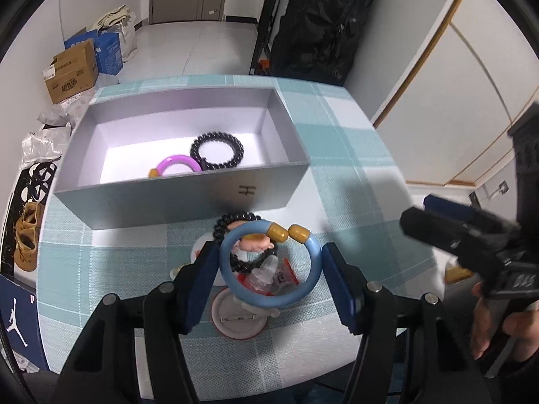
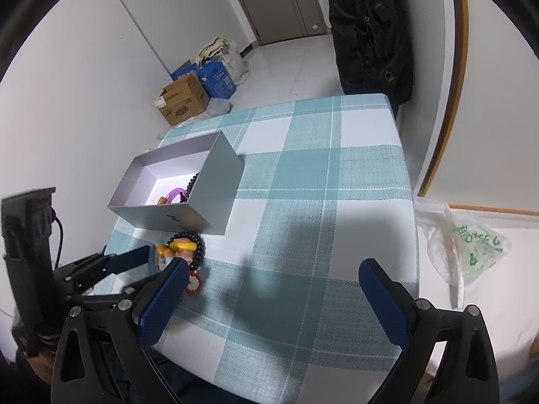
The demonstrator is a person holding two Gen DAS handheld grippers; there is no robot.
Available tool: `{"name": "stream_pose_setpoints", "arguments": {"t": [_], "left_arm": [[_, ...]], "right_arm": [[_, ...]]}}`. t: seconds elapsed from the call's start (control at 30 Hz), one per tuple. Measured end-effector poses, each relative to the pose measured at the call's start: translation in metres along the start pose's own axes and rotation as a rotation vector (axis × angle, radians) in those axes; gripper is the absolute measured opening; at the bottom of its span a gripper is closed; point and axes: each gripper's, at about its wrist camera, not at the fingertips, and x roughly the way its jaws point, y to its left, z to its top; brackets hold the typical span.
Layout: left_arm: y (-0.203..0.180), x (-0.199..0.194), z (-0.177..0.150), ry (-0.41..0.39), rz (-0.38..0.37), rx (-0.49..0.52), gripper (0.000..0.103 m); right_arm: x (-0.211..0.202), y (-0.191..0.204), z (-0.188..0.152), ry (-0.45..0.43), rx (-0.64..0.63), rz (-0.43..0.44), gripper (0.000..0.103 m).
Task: Organize jewelry
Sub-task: 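Grasp the blue bangle with gold beads with the left tool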
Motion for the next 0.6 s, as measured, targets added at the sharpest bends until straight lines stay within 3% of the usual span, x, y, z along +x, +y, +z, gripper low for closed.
{"name": "stream_pose_setpoints", "arguments": {"t": [0.37, 0.6], "left_arm": [[0.029, -0.033, 0.016, -0.100, -0.079, -0.129, 0.058], [0.039, -0.044, 0.018, -0.139, -0.093, -0.155, 0.058]], "right_arm": [[0.010, 0.012, -0.005, 0.028, -0.036, 0.038, 0.101], [0.019, 0.043, -0.012, 0.062, -0.161, 0.112, 0.096]]}}
